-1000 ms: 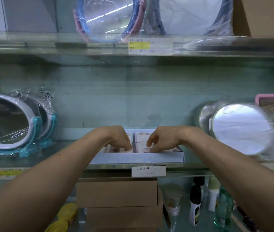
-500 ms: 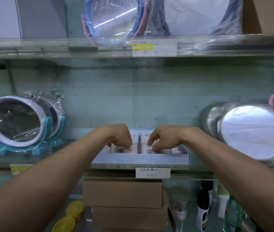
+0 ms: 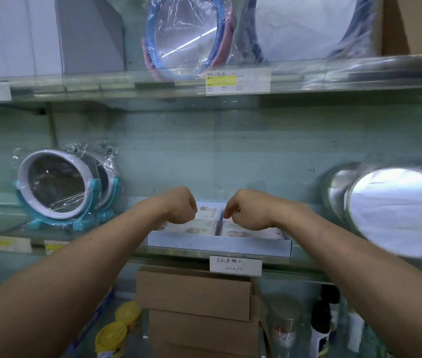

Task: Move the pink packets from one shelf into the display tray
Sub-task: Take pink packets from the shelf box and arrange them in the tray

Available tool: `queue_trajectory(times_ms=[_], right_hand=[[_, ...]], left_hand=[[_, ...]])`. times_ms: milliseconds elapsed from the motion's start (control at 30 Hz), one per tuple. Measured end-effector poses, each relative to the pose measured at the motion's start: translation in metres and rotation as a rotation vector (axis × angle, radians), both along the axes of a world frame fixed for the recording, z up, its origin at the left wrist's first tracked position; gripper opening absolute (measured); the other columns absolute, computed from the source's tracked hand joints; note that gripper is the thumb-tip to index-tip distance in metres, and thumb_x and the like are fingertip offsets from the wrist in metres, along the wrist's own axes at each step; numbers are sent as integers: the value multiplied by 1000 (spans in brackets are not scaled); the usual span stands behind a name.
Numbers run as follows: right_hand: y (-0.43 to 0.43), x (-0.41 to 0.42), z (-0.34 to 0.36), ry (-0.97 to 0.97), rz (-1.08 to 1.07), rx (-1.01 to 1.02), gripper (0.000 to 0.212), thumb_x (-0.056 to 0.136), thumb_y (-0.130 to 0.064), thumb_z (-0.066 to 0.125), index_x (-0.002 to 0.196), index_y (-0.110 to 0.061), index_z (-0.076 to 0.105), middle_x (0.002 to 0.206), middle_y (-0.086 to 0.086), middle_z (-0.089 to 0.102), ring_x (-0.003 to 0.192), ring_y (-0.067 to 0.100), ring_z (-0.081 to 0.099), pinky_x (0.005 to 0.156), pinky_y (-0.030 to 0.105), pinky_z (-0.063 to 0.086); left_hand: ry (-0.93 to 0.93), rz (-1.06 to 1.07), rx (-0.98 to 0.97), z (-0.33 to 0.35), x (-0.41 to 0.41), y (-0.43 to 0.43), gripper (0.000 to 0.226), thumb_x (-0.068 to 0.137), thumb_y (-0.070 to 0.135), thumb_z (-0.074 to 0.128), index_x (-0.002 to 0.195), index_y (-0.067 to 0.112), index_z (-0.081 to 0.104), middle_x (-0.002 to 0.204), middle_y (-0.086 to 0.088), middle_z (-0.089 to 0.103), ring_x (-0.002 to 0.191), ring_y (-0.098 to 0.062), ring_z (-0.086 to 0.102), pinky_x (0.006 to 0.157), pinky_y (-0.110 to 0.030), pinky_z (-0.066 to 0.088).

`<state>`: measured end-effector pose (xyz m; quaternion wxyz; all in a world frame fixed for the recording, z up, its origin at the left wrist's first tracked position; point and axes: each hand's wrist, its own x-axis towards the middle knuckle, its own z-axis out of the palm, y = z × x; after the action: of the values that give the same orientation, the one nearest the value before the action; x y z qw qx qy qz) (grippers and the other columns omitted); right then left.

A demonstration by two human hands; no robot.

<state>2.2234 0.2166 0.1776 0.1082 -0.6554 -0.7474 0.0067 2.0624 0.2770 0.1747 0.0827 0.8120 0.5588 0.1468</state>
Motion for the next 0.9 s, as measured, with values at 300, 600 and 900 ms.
queue_trajectory(times_ms=[300,600,900], right_hand=[[5,-51,6,-7,152,65,39,90,-9,42,118,-20,66,125,0,62,111,22,59,95,36,49],[14,-124,4,-24,267,73,34,89,-9,44,110,-12,70,114,8,67,102,28,61,86,35,52],[37,-219,-5,0,300,69,28,86,-12,46,101,-10,69,107,10,68,95,28,63,85,39,53]], left_hand=[[2,155,107,12,-43,-21,38,93,14,54,129,4,58,127,-9,60,113,-23,56,94,-27,44],[36,234,68,9,-115,-28,17,90,15,54,105,15,63,107,-9,59,100,-23,58,86,-27,44],[51,278,77,7,-206,-19,10,85,13,56,94,9,62,106,-11,65,98,-25,62,87,-32,49]])
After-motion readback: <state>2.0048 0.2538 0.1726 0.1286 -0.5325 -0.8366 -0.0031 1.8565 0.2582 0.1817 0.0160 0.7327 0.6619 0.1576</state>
